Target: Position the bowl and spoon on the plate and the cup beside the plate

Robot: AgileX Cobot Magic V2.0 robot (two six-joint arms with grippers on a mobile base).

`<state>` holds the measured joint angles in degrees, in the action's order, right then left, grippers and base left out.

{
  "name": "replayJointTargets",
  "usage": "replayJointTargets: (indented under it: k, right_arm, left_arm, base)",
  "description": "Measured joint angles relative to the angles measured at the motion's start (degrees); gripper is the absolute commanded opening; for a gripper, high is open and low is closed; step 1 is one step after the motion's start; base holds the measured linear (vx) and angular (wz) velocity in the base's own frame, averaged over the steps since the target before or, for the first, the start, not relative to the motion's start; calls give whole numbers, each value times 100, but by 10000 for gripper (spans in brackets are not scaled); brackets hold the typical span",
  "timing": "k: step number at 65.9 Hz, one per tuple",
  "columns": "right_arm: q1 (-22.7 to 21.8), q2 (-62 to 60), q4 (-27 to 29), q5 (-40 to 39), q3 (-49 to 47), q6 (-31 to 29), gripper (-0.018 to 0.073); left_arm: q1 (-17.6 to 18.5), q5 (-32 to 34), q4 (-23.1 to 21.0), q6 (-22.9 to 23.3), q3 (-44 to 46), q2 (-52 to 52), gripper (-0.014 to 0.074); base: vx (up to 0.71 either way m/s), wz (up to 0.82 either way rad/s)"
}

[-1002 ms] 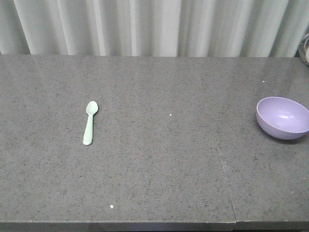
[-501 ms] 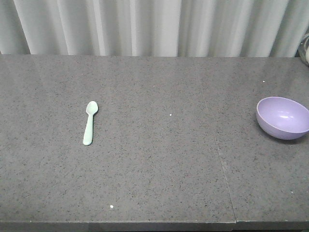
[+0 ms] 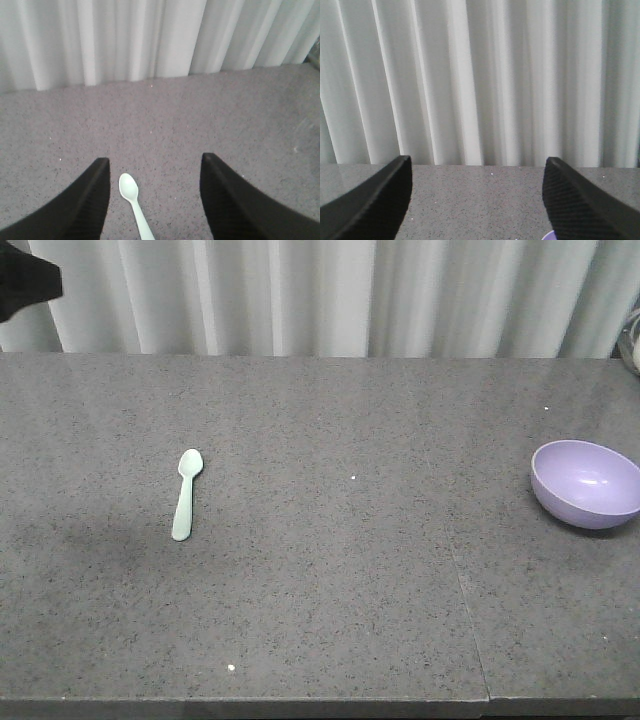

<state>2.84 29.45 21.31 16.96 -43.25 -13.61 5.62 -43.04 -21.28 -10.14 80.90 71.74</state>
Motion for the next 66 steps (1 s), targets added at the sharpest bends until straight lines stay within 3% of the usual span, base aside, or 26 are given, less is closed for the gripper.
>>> replayJointTargets:
  k: [28, 42, 66]
  right_arm:
    - [0, 0, 0, 151, 0, 0, 538]
    - [0, 0, 0, 151, 0, -6, 538]
    - [0, 0, 0, 196, 0, -18, 538]
  left_arm:
    - [486, -514, 423, -63, 272, 2396, 398]
    - [565, -527, 969, 458, 328, 2827, 398]
    - [794, -610, 1264, 938, 740, 3423, 398]
  base:
    - [0, 0]
    - [0, 0]
    - [0, 0]
